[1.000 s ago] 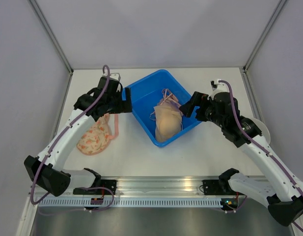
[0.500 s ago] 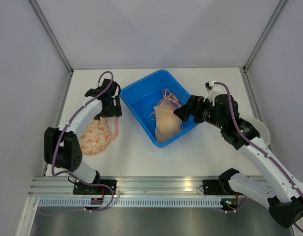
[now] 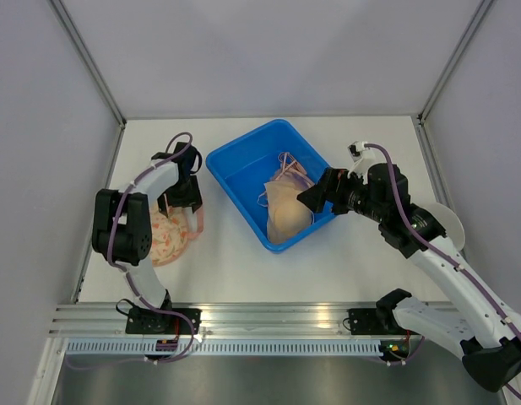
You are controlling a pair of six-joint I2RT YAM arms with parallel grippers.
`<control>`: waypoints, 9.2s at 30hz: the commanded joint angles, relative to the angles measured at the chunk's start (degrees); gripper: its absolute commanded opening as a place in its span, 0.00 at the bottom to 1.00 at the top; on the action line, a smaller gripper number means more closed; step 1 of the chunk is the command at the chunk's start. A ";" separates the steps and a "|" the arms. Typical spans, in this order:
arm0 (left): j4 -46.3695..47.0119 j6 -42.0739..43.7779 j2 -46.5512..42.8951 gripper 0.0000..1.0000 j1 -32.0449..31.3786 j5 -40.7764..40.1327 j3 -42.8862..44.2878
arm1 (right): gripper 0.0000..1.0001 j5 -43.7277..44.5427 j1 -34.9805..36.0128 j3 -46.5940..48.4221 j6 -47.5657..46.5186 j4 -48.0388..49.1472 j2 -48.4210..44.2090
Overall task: Unzip the laundry bag and remove the bra
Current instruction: Pick up the laundry bag at the center of the board, then place the laundry bag at the center of the board, then adjust the laundry bag at the center of the board.
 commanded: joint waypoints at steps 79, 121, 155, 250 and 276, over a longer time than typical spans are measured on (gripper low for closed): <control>2.73 -1.83 -1.66 0.46 23.41 39.06 12.07 | 0.00 27.91 32.49 48.17 10.08 19.56 75.26; 3.87 -3.41 -14.93 0.80 24.02 19.87 0.20 | 0.00 13.86 27.04 52.67 3.31 13.84 77.90; 10.20 -6.93 -15.02 0.77 24.02 24.08 -10.17 | 0.32 11.57 22.91 73.67 -4.69 3.64 88.89; 8.35 -6.14 -27.59 0.02 10.05 17.67 -23.18 | 0.43 15.87 28.36 16.28 -3.20 11.20 26.92; 16.96 -7.46 -5.02 0.02 6.27 20.48 -12.48 | 0.43 19.38 28.36 15.75 -3.11 13.14 27.80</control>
